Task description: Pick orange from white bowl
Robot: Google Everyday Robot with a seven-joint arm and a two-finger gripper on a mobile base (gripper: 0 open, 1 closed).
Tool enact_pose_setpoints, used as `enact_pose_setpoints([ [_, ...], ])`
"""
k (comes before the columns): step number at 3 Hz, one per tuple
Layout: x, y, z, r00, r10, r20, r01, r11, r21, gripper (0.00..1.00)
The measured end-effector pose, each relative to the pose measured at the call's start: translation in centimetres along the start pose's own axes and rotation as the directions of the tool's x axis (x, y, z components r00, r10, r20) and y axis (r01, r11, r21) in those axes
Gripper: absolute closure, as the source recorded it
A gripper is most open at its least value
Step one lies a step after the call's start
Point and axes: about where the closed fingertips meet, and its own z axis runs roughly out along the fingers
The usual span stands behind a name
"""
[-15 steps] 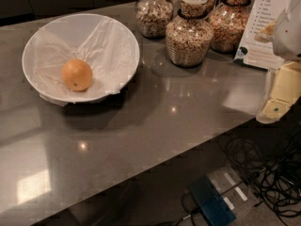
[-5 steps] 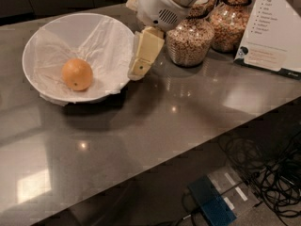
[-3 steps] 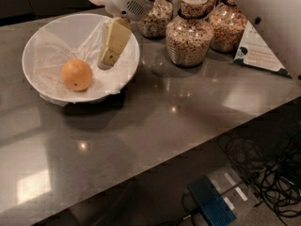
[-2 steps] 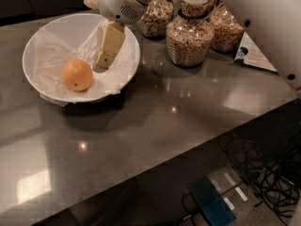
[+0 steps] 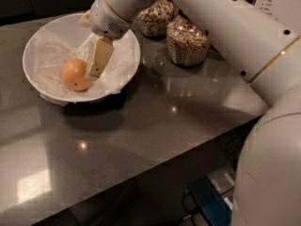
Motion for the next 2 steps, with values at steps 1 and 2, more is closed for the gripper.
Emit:
enact_pose_setpoints([
  [1, 2.6, -1.6, 5.0, 0.998, 0.063, 0.004, -0.063, 0.9957, -0.068, 0.0],
  [2, 3.0, -2.7, 6.8, 0.997, 0.072, 0.023, -0.07, 0.9935, -0.09, 0.0],
])
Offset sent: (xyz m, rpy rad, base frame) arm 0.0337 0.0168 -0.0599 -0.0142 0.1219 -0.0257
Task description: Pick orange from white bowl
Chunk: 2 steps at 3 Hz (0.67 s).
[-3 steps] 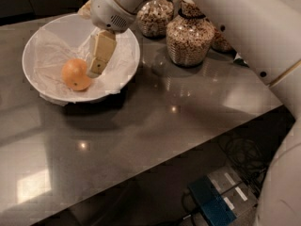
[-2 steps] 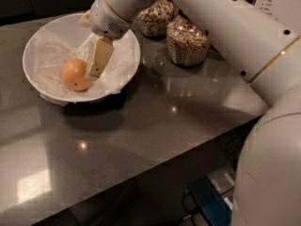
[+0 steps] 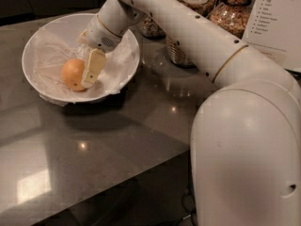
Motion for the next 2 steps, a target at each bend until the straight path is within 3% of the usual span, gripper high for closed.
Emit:
enact_pose_setpoints([
  [1, 0.0, 0.0, 0.0, 1.0, 0.0, 0.0, 0.0, 1.0, 0.0, 0.0],
  [2, 0.5, 1.9, 1.0, 0.998, -0.023, -0.056, 0.025, 0.9989, 0.039, 0.0],
])
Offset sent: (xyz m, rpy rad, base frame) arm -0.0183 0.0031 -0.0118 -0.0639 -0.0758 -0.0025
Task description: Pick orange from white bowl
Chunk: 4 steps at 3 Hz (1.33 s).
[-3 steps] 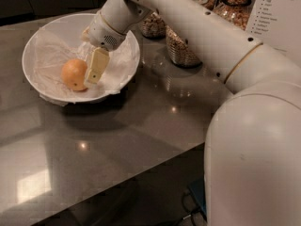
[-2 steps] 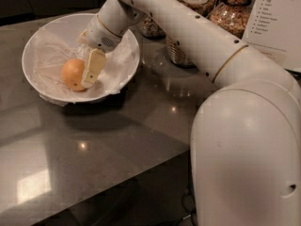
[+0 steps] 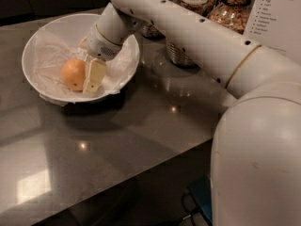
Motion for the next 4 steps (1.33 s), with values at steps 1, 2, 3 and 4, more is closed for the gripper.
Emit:
enact_pose_setpoints([
  [1, 0.09, 0.22, 0.5, 1.0, 0.0, -0.002, 0.0, 1.0, -0.008, 0.0],
  [2, 0.09, 0.23, 0.5, 1.0, 0.0, -0.002, 0.0, 1.0, -0.008, 0.19],
  [3, 0.09, 0.23, 0.5, 1.0, 0.0, -0.002, 0.0, 1.0, -0.008, 0.24],
  [4, 0.08, 0.22, 0.52, 1.0, 0.0, -0.002, 0.0, 1.0, -0.008, 0.14],
])
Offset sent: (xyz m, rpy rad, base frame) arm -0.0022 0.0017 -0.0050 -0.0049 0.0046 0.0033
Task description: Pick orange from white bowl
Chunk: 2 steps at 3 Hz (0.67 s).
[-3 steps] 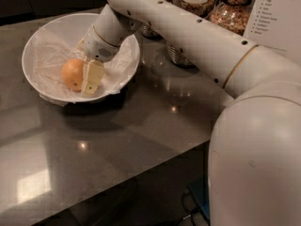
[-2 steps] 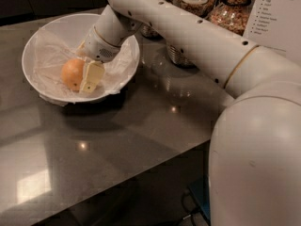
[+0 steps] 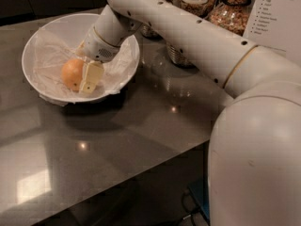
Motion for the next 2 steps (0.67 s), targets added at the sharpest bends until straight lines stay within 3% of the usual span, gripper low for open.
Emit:
enact_pose_setpoints([
  [2, -0.8, -0.7, 1.44, 0.999, -0.025, 0.022, 0.026, 0.9993, -0.028, 0.14],
])
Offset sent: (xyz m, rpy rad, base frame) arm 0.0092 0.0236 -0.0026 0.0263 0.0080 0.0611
